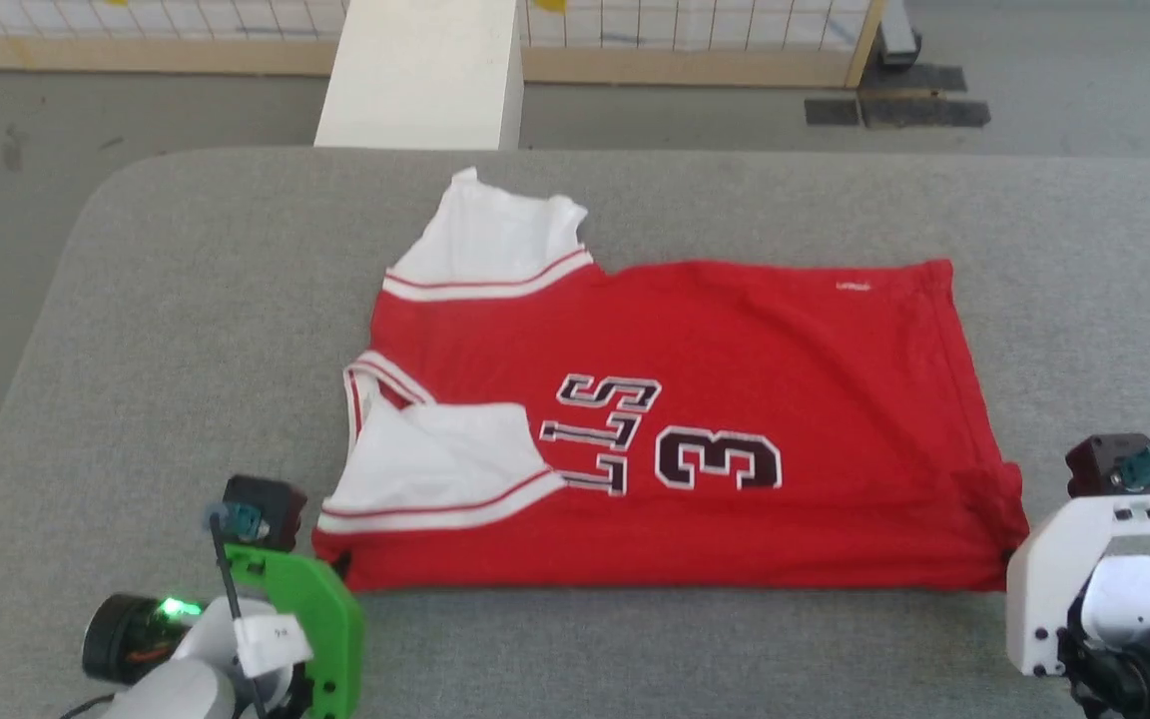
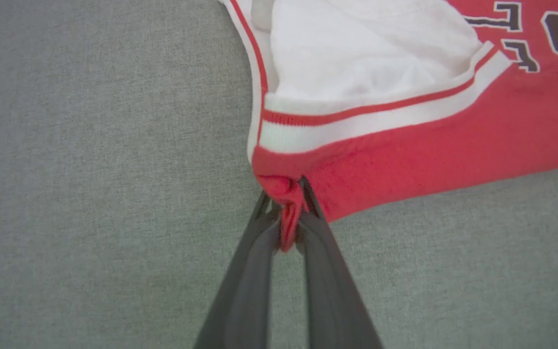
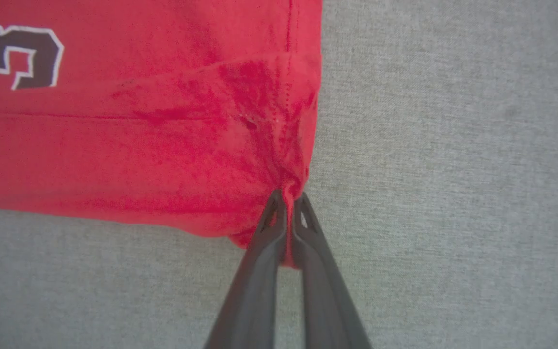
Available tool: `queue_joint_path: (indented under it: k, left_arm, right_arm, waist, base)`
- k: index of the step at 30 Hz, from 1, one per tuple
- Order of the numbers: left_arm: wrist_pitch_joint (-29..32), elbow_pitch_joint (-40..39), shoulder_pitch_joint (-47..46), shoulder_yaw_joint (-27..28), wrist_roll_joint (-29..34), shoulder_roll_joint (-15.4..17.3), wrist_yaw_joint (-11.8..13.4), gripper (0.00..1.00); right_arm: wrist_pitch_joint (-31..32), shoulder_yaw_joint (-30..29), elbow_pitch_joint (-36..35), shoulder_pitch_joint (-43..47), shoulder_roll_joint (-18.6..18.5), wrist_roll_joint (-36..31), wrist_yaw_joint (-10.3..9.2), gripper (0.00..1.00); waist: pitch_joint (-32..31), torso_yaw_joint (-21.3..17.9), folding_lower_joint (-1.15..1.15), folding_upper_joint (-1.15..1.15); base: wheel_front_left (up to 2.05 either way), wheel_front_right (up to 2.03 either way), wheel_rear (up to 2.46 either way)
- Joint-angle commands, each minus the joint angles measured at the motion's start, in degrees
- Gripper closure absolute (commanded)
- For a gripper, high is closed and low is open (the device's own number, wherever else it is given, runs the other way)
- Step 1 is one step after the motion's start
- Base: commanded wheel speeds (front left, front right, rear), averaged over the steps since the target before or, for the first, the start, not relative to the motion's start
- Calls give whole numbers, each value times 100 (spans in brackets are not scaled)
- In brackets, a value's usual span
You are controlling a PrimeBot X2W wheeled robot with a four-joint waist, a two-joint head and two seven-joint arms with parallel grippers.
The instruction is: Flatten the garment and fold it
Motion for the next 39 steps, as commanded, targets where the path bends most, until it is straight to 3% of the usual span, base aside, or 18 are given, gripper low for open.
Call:
queue_joint_path:
  k: [1, 7, 10, 14, 15, 16, 21, 27, 33, 39]
  left_arm:
    - [51, -26, 150, -23, 43, 175, -11, 100]
    - [264, -193, 563, -239, -1, 406, -66, 100]
    - [226, -102, 654, -291, -96, 312, -133, 100]
    - [54, 380, 716, -338, -347, 42, -402, 100]
    - [-4, 487, 700, -343, -352, 6, -449, 34]
    - [-62, 569, 679, -343, -342, -15, -481, 0]
    - [-451, 788, 530, -315, -261, -106, -680, 0]
    - [-932, 653, 445, -112, -236, -110, -724, 0]
    - [-1424, 175, 287, 179, -82, -72, -547, 0]
    - [-2317, -91, 10, 548, 230, -128, -385, 0]
  right_arm:
    - [96, 11, -136, 151, -92, 91, -9, 100]
    - [434, 103, -570, 705, -417, 336, -9, 100]
    - [471, 90, -533, 873, -428, 393, -9, 100]
    - [253, 178, -253, 882, -353, 388, -9, 100]
    - [136, 203, -191, 851, -343, 340, -9, 60]
    - [66, 225, -132, 828, -335, 312, -9, 0]
    - [-349, 385, -21, 634, -370, 352, -9, 0]
    - [-1023, 295, -337, 317, -441, 580, -9, 0]
    - [-1944, 320, -682, 210, -408, 598, -9, 0]
    - [-3358, 478, -796, 97, -320, 547, -9, 0]
  waist:
    - [-162, -57, 0, 7]
    - [-212, -43, 0, 7]
    - [-192, -21, 0, 7]
    - [-143, -32, 0, 7]
    - [-131, -40, 0, 7]
    - [-122, -46, 0, 7]
    - [-124, -69, 0, 7]
    - [-255, -108, 0, 7]
    - [-353, -149, 0, 7]
    - [-312, -311, 0, 7]
  base:
    - [0, 0, 0]
    - [0, 0, 0]
    - [0, 0, 0]
    - [0, 0, 0]
    - [0, 0, 0]
    - [0, 0, 0]
    - [0, 0, 0]
    - [0, 0, 0]
    - [0, 0, 0]
    - [0, 0, 0]
